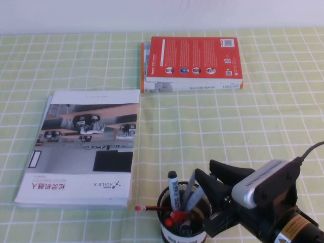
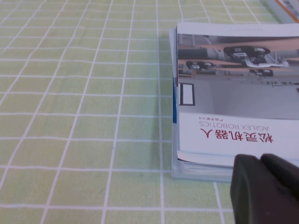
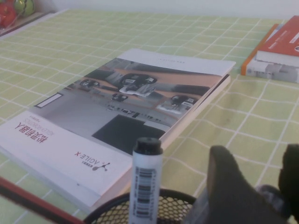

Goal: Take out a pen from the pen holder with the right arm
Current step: 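Take a marker out of the pen holder and lay it on the table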

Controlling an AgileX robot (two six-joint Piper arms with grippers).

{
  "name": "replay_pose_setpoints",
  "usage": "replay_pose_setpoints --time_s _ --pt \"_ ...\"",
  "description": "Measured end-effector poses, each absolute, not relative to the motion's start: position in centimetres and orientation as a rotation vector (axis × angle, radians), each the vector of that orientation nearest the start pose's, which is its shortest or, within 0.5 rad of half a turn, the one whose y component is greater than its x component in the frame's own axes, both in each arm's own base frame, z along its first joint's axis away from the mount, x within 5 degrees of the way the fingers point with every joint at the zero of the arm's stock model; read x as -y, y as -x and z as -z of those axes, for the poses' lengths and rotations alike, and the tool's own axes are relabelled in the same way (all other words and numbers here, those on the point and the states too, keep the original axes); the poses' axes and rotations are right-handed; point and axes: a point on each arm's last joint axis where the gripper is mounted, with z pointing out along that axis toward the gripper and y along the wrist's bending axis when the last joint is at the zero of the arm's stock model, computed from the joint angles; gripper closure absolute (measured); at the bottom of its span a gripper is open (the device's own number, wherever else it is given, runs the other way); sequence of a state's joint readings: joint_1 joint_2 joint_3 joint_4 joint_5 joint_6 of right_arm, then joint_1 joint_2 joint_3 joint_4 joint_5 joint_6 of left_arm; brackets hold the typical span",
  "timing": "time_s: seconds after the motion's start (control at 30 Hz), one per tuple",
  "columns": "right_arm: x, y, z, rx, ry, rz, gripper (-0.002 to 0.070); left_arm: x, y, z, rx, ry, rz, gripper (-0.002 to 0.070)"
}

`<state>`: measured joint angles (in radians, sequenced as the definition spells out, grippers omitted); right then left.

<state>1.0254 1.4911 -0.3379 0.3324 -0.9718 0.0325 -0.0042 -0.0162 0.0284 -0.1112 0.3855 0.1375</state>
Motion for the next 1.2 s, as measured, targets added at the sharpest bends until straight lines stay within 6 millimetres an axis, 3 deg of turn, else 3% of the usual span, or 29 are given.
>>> replay_pose_setpoints --time_s 0.67,1.2 --pt "-19.74 -14.78 -18.12 -1.710 0.455 -0.730 0.0465 0.40 -5.20 -17.01 -1.878 -0.065 0.018 0.0680" --pt "-19.86 -14.70 -18.34 -1.685 0.461 -0.747 0.0572 0.40 -5.20 -17.01 -1.878 -0.065 0.018 0.0680"
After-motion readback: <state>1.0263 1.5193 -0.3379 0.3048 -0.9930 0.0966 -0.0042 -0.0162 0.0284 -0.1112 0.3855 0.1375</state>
